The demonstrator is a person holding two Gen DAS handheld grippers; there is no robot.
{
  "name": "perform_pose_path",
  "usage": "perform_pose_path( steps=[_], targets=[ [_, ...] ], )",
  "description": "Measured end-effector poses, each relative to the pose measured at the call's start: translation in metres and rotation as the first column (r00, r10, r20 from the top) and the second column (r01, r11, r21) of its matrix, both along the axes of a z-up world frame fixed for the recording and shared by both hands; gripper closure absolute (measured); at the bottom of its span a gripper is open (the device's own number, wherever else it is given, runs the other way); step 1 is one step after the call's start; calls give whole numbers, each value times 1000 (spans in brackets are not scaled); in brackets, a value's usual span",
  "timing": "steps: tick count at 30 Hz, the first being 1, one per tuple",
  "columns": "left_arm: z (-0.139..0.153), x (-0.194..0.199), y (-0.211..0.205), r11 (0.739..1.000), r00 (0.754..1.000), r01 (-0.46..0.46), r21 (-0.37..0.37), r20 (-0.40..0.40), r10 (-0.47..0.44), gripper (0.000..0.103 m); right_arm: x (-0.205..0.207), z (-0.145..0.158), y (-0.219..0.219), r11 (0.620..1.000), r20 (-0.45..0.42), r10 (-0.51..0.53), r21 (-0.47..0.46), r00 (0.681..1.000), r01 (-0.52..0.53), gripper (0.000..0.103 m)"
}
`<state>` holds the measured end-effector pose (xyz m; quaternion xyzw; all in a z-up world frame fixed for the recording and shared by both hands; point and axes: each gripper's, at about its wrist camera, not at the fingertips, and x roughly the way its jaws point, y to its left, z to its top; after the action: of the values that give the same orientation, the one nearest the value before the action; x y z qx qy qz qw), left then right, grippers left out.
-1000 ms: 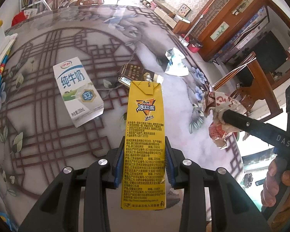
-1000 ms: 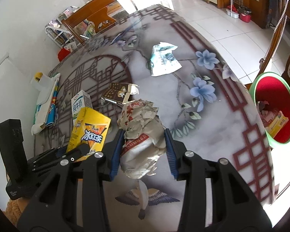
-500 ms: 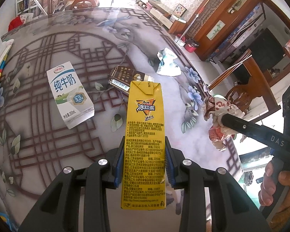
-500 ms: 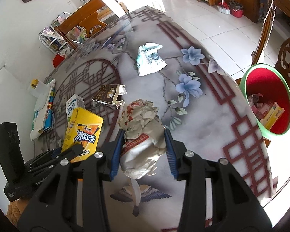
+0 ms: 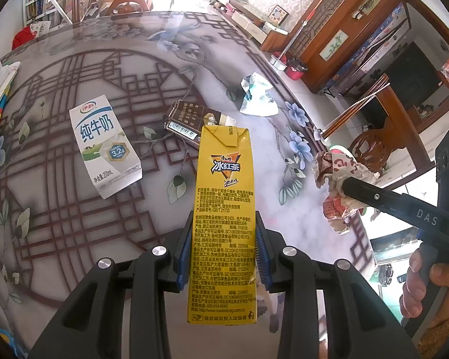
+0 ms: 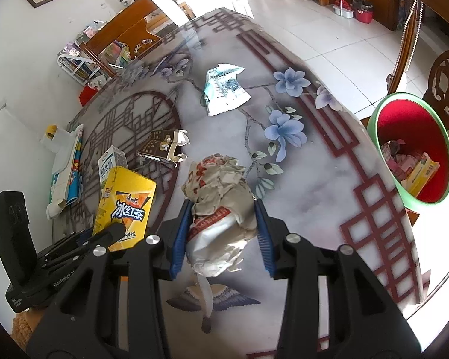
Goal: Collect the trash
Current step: 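Carry the juice box and paper wrapper over the red bin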
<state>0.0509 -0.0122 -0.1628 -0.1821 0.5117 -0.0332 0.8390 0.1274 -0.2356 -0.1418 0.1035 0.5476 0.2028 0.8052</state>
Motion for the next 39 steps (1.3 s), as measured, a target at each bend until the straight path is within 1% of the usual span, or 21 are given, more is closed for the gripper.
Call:
perform_pose_path(
  steps=[11,21,25,33,39],
  targets=[
    [-1,5,-15,1000,1000,21,9,-12,-21,70,1,-5,-20,999,-14,-32,9,999,32,63],
    [0,19,-43,997,997,72,26,-21,-72,70,0,-14,-61,996,-40,-92,12,995,93,63],
    [7,28,-55,996,996,87,32,-5,-87,70,1,-12,-80,993,-39,-120,15,992,121,63],
    [31,52,-89,994,993,96,42,60,-99,70,7,-1,-118,985,-15,-167,47,986,168,63],
    [38,71,-119,993,991,107,43,80,-110,70,17,1,-146,979,-14,-194,66,981,194,63]
  ],
)
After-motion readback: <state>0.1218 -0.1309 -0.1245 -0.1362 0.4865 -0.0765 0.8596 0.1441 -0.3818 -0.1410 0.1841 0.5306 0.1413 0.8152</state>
